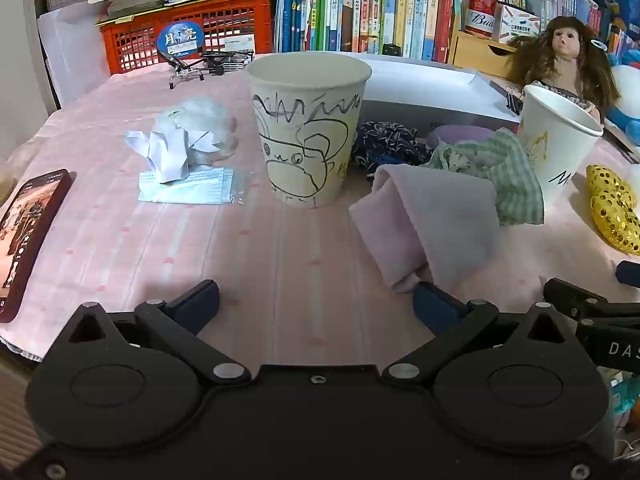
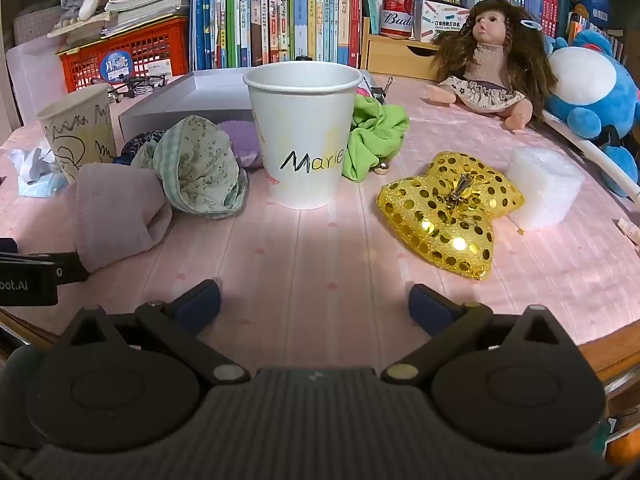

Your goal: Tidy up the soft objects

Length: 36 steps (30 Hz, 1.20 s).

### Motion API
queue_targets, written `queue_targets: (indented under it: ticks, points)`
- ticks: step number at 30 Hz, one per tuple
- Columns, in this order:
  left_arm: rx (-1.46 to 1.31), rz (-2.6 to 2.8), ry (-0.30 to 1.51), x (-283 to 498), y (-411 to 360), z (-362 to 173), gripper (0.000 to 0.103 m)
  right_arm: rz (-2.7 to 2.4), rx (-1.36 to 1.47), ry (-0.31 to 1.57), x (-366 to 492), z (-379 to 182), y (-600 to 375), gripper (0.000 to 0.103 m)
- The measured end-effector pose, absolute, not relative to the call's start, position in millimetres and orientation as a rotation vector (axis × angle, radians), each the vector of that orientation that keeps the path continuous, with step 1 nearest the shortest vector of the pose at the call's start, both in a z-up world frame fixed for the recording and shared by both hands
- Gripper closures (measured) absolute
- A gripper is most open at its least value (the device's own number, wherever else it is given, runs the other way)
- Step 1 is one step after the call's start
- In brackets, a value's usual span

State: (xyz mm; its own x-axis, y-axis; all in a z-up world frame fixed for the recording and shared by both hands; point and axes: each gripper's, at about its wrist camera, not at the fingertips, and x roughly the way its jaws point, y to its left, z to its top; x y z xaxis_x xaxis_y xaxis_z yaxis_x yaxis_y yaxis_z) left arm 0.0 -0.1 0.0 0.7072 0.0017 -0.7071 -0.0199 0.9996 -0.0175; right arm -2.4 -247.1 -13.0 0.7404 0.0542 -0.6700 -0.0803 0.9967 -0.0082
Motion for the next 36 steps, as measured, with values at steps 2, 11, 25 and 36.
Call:
queue_targets:
  ticks: [2,11,25,36]
  points:
    - [-0.022,0.014,0.786,0.0,0.0,-0.1,0.000,0.075,-0.033,0.739,-2.4,-13.1,-247.0,0.000]
    - [-0.022,0.014,0.791,0.7,1.0,0.5,0.000,0.072,-0.034,0.732,-3.0,-12.9,-246.6,0.000]
    - [-0.017,0.018,0.789,-0.1,0.3,1.7,0.000,0.071,-0.035,0.729,-3.7,-13.2,-246.4,0.000]
    - [-0.016,0.018,0.788,-0.3,-0.1,1.8,0.000,0.071,-0.035,0.727,-4.4,-13.2,-246.3,0.000]
